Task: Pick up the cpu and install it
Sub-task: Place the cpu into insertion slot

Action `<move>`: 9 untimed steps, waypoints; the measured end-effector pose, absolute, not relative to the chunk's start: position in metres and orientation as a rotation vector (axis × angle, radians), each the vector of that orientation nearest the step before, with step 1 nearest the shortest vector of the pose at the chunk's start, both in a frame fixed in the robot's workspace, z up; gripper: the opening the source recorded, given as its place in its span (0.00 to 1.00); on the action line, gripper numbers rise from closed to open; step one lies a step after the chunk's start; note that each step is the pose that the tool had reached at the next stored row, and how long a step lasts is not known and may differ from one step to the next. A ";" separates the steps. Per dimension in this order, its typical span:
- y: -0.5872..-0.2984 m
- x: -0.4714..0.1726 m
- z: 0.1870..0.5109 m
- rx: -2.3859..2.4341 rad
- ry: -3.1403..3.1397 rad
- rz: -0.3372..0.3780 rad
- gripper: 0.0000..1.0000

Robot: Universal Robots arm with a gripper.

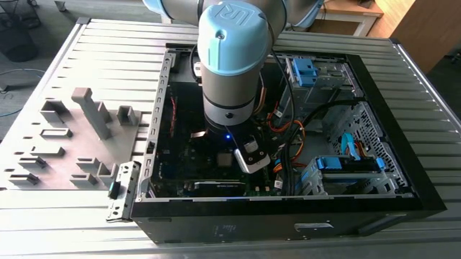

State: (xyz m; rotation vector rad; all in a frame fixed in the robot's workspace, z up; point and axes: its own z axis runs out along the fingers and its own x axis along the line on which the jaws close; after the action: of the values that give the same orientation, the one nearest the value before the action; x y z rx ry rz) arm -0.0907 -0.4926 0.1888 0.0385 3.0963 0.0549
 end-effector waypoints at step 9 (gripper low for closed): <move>-0.493 -0.091 0.191 0.040 3.096 0.055 0.47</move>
State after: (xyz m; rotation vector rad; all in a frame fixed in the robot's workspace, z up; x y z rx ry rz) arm -0.0906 -0.4926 0.1909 0.0395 3.0961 0.0548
